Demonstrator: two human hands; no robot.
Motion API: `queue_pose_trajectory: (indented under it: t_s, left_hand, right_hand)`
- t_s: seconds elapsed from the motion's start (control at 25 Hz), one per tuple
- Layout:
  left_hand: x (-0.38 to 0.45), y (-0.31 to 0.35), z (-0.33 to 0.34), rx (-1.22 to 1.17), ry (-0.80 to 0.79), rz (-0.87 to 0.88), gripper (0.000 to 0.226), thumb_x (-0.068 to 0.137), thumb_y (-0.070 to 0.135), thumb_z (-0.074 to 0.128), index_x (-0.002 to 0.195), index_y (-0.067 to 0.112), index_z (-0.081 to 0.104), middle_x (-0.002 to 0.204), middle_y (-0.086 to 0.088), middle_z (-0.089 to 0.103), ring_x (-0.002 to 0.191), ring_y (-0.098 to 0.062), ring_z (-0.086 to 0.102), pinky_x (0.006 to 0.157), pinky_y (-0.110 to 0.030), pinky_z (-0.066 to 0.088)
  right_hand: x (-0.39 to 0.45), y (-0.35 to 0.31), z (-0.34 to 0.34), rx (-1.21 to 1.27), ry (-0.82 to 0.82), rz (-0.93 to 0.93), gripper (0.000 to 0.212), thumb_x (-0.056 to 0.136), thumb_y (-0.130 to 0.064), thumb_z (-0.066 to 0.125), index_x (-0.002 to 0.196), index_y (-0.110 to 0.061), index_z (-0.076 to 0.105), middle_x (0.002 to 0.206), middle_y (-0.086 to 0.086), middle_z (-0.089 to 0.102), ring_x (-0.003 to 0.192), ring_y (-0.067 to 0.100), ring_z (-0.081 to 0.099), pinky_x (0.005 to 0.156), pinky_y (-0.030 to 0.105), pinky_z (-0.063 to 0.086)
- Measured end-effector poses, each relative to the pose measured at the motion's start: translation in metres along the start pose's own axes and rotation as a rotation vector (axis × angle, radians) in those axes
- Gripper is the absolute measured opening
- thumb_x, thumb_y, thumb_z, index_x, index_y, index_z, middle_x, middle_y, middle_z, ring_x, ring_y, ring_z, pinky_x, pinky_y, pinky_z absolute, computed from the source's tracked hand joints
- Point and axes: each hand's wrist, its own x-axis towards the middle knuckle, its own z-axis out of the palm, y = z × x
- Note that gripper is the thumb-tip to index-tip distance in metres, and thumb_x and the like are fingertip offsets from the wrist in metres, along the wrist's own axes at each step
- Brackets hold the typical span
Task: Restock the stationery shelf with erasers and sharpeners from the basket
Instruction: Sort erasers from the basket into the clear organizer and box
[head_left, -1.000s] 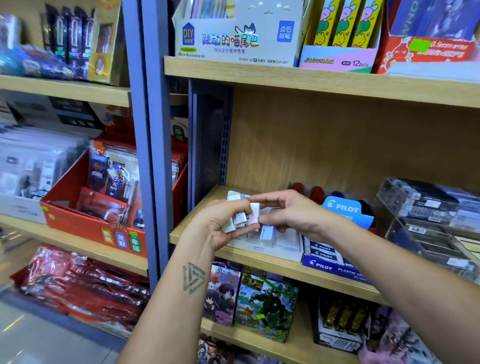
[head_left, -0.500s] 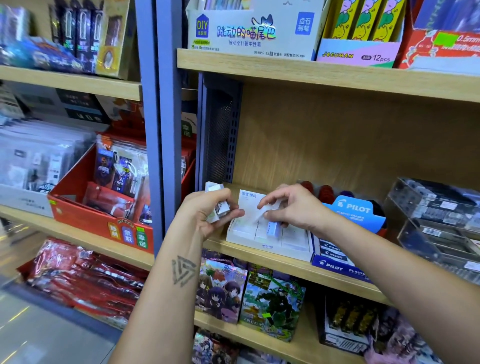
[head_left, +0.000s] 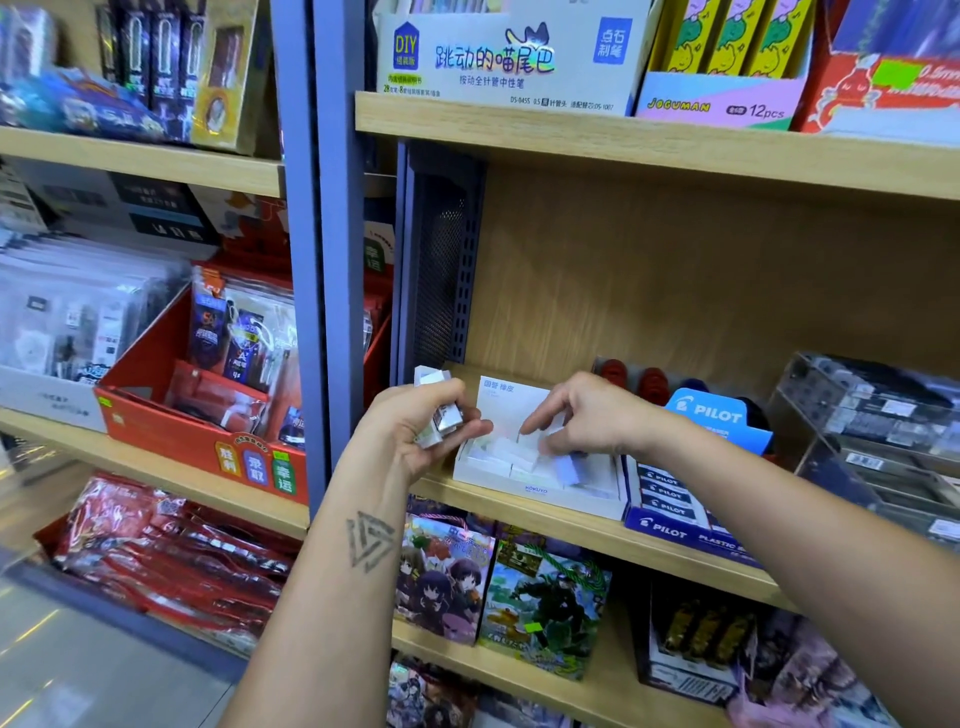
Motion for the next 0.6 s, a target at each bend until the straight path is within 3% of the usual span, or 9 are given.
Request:
queue_pose_trajectory:
  t_s: [0.16, 0.4, 0.48, 0.6]
  left_hand:
    - [0.000, -0.004, 0.003, -0.025, -0.054, -0.031, 0.017, 0.079, -0.011, 0.062, 0.095, -0.006, 0.059, 0.097, -0.030, 0.068, 0.085, -0.042, 0.073, 0.065, -0.043, 0.062]
    - [-0.002, -0.010, 0.016, -0.002, -0.176, -0.111, 0.022, 0.084, -0.005, 0.061, 0.106, -0.001, 0.059, 0.117, -0.031, 0.066, 0.103, -0.044, 0.068, 0.090, -0.060, 0.054]
    - [-0.007, -0.012, 0.022, 0.002, -0.248, -0.150, 0.017, 0.086, -0.005, 0.060, 0.102, -0.003, 0.062, 0.116, -0.031, 0.067, 0.106, -0.047, 0.066, 0.094, -0.061, 0.051]
    - [-0.010, -0.011, 0.026, 0.028, -0.261, -0.151, 0.008, 0.087, -0.004, 0.060, 0.085, -0.001, 0.067, 0.092, -0.022, 0.072, 0.094, -0.037, 0.071, 0.089, -0.052, 0.056]
  right_hand:
    - [-0.004, -0.005, 0.004, 0.374, 0.240, 0.043, 0.008, 0.081, -0.002, 0.079, 0.088, -0.005, 0.076, 0.080, 0.011, 0.073, 0.076, 0.021, 0.071, 0.073, 0.029, 0.061]
    - [-0.007, -0.009, 0.004, 0.704, 0.281, 0.048, 0.010, 0.078, 0.001, 0.080, 0.079, -0.004, 0.071, 0.083, 0.018, 0.073, 0.076, 0.022, 0.073, 0.071, 0.029, 0.060]
    - [-0.004, -0.010, 0.014, 0.607, 0.329, 0.004, 0.009, 0.077, -0.005, 0.082, 0.078, -0.009, 0.074, 0.079, 0.012, 0.074, 0.077, 0.021, 0.072, 0.075, 0.032, 0.060]
    - [-0.001, -0.012, 0.023, 0.481, 0.340, -0.048, 0.004, 0.082, -0.012, 0.080, 0.084, -0.014, 0.080, 0.088, 0.005, 0.075, 0.089, 0.021, 0.071, 0.084, 0.035, 0.057]
